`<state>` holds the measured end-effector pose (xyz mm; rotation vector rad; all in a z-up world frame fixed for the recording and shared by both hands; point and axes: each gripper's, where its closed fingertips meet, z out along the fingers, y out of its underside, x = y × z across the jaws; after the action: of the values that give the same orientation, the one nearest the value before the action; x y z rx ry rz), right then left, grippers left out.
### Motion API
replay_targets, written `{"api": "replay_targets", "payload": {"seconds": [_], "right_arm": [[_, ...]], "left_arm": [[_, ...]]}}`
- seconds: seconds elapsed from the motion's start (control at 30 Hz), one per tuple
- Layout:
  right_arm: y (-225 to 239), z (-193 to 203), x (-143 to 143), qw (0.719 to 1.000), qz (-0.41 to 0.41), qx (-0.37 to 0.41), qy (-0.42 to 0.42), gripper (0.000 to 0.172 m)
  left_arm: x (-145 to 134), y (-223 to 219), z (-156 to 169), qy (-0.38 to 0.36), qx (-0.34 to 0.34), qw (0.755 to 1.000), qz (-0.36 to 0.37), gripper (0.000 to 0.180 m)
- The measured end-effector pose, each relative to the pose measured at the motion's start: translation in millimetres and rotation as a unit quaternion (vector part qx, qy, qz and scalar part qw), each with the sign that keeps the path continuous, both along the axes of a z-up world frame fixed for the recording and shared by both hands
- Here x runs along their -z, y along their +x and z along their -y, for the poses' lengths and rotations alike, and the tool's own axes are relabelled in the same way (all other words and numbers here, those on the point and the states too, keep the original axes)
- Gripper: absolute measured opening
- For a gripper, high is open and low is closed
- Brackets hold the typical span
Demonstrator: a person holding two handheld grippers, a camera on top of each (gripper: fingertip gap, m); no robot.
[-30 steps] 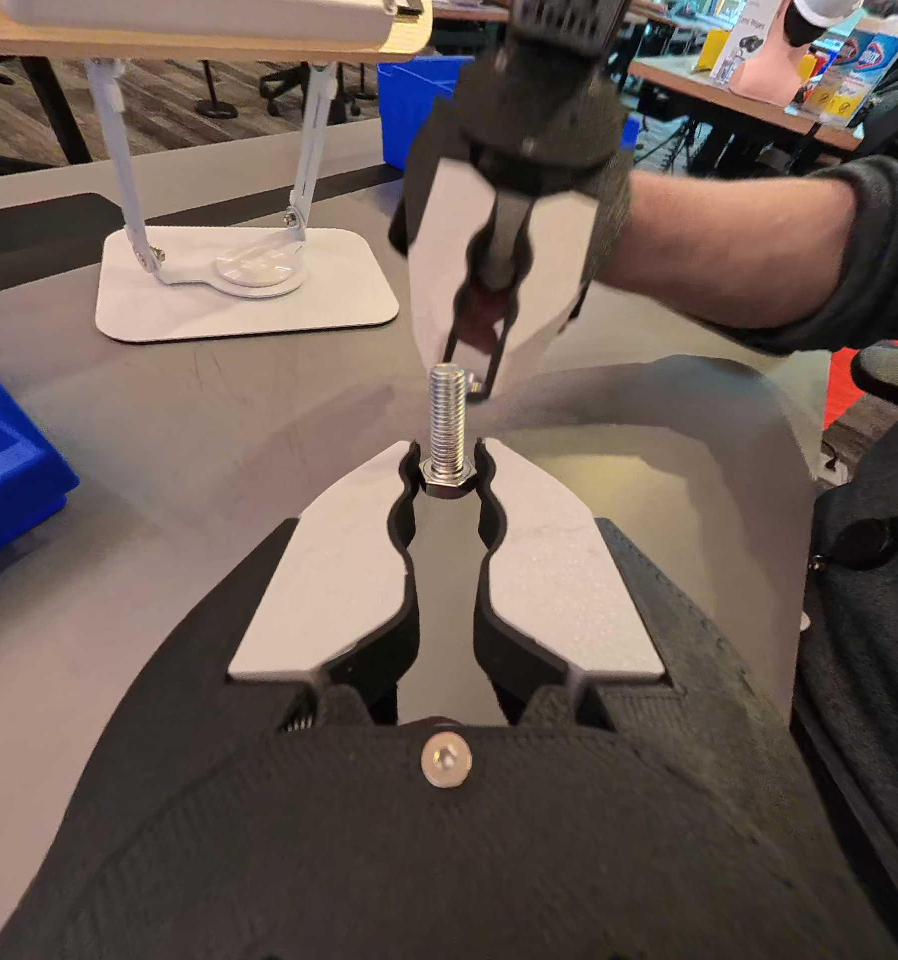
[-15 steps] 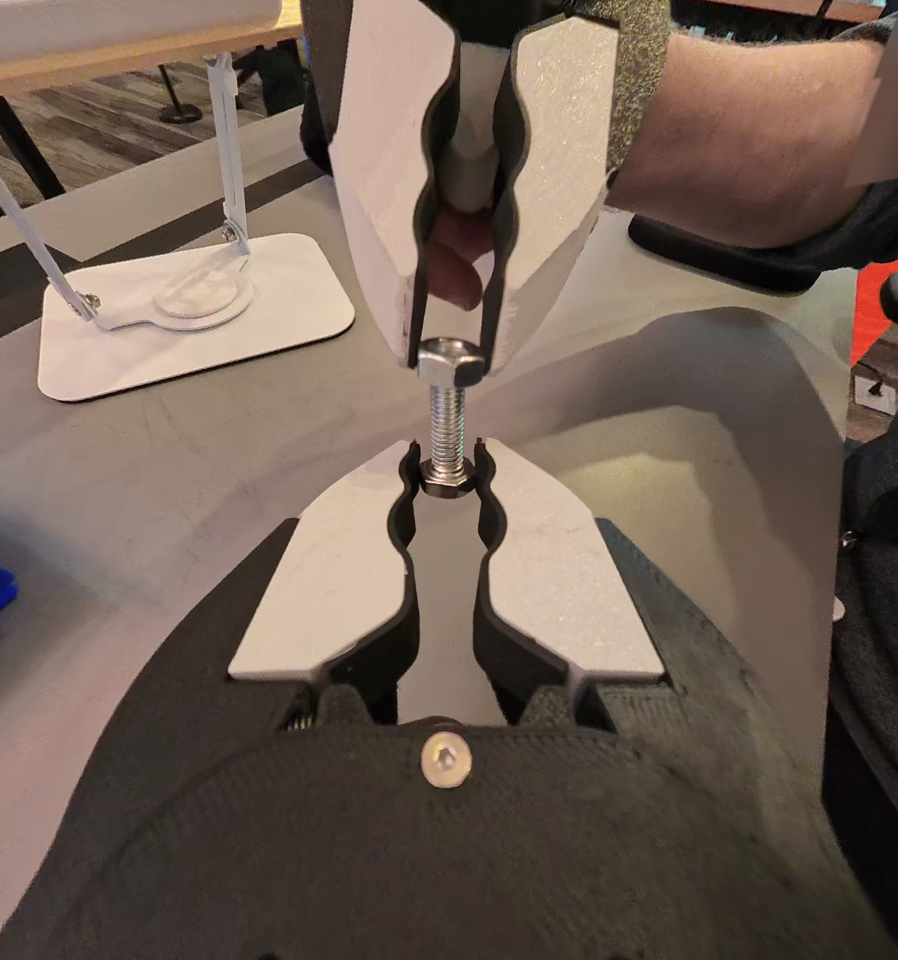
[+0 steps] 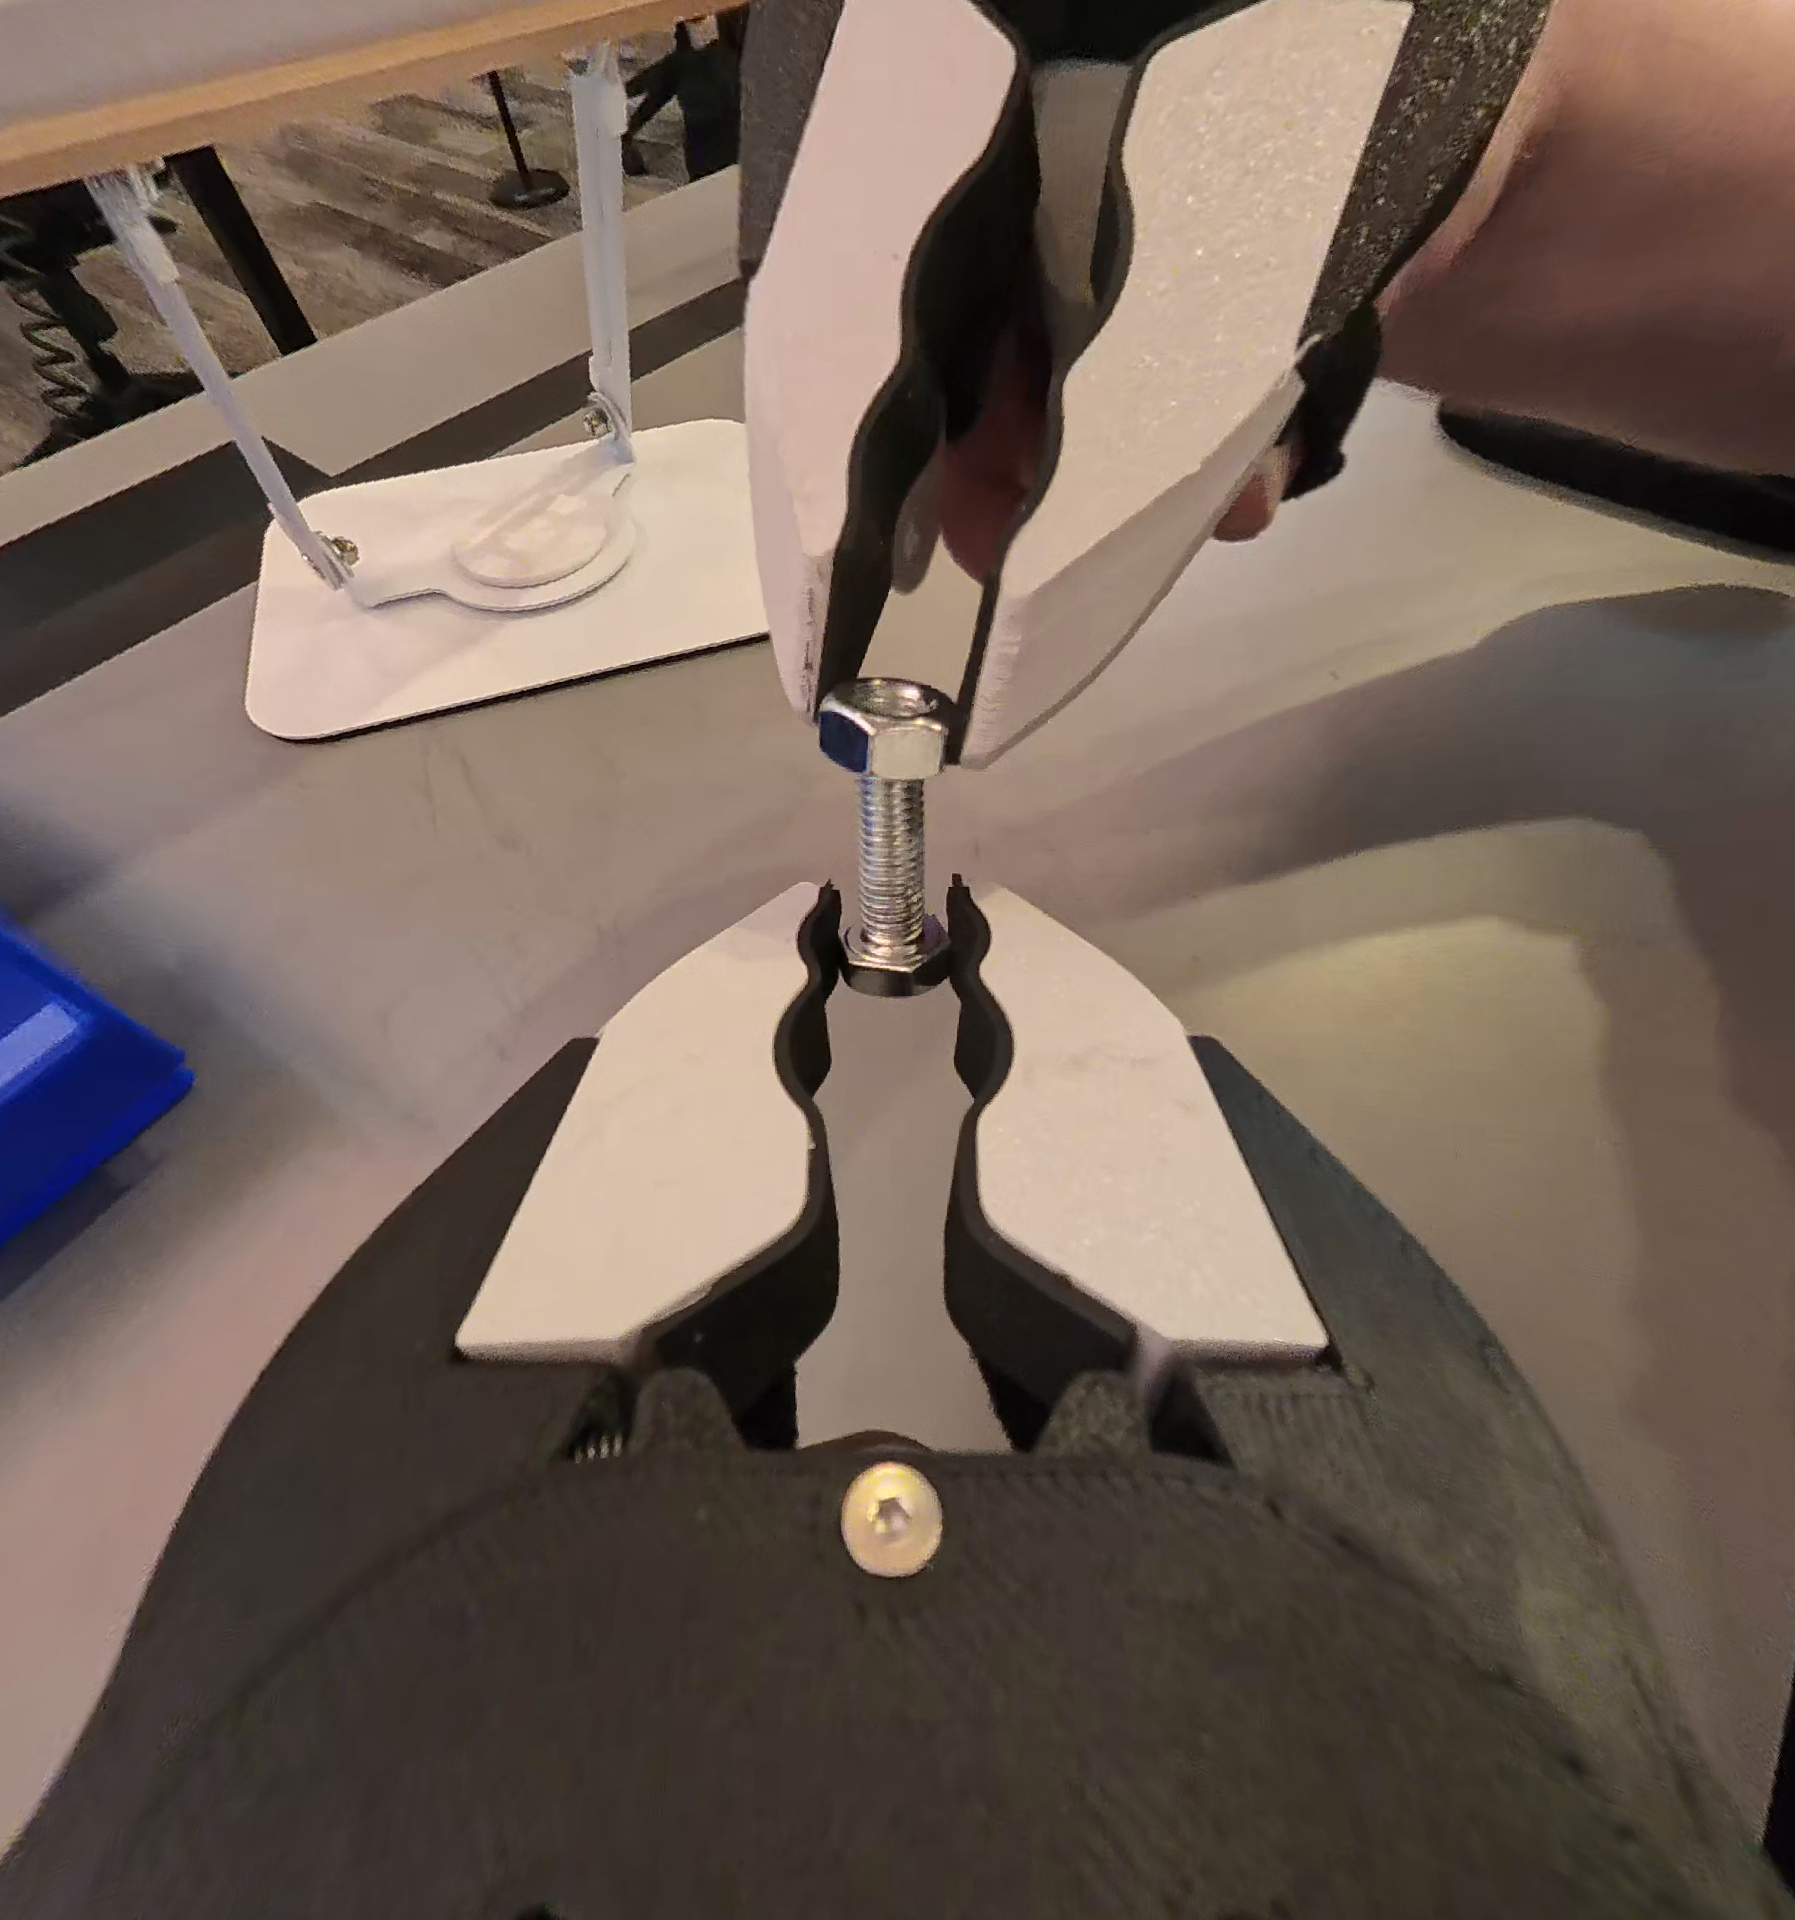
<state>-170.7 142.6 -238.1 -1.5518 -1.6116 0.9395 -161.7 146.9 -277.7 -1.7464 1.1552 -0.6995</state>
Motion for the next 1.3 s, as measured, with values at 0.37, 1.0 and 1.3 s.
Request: {"api": "replay_targets", "payload": {"seconds": [0.37,1.0,1.3], "right_arm": [[-0.8,-0.9,0.3,1.000,-0.010,0.008,-0.003,0.018],[-0.7,20.6,-39.0,0.991,-0.107,-0.076,-0.006,0.062],[-8.7,33.5,-43.8,0.981,-0.170,-0.088,-0.040,0.058]], "left_arm": [[-2.5,2.0,-1.0,-0.001,0.001,1.000,0.018,0.020],[-35.6,13.4,18.2,-0.032,0.062,0.989,0.131,0.020],[-46.8,18.8,24.7,-0.052,0.076,0.980,0.178,0.020]]}}
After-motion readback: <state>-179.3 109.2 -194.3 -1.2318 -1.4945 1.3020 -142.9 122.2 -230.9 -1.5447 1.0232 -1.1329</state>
